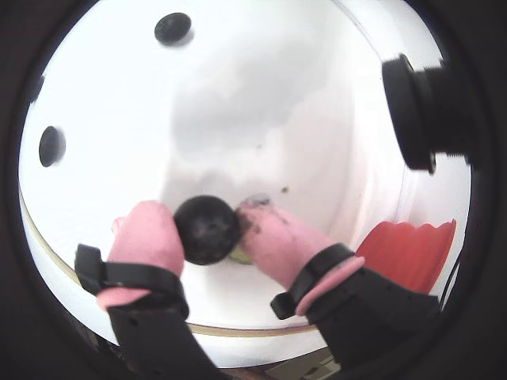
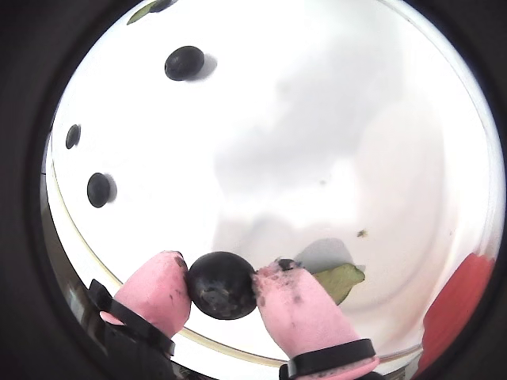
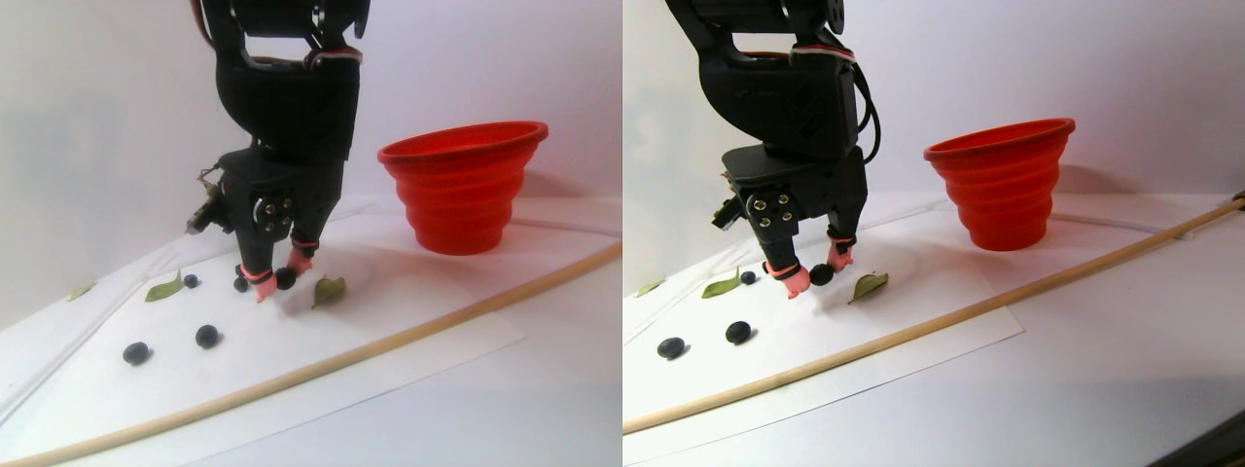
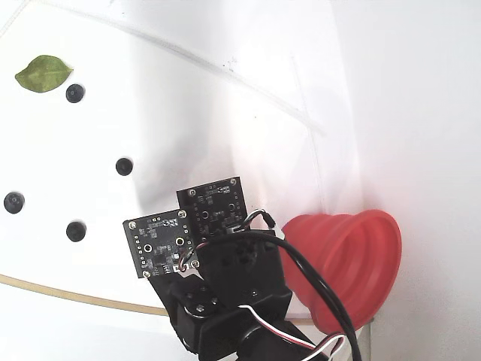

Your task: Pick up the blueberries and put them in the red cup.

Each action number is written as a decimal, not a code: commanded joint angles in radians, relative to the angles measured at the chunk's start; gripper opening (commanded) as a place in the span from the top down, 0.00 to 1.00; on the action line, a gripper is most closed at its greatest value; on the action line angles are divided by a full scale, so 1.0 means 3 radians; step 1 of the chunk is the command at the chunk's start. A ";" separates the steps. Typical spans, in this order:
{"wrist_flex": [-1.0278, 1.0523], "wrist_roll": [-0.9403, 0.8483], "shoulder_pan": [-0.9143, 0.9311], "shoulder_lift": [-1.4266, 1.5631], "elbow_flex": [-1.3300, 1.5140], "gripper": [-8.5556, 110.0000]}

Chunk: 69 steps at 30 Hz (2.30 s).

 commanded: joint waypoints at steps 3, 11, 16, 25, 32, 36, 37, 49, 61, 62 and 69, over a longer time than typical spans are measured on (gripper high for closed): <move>0.0225 0.0036 -0.0031 0.0542 0.0061 0.81; 0.0552 0.0077 0.0010 0.0961 0.0087 0.81; 0.0859 0.0118 0.0046 0.1340 0.0102 0.81; 0.1324 0.0128 0.0174 0.1912 0.0102 0.81; 0.1611 0.0148 0.0245 0.2301 0.0143 0.81; 0.1764 0.0189 0.0281 0.2495 0.0138 0.81; 0.1800 0.0199 0.0291 0.2552 0.0138 0.81; 0.2316 0.0230 0.0419 0.3155 0.0107 0.81; 0.2521 0.0245 0.0701 0.3426 0.0026 0.81; 0.2531 0.0245 0.0736 0.3446 0.0015 0.81; 0.2541 0.0251 0.0951 0.3538 -0.0026 0.81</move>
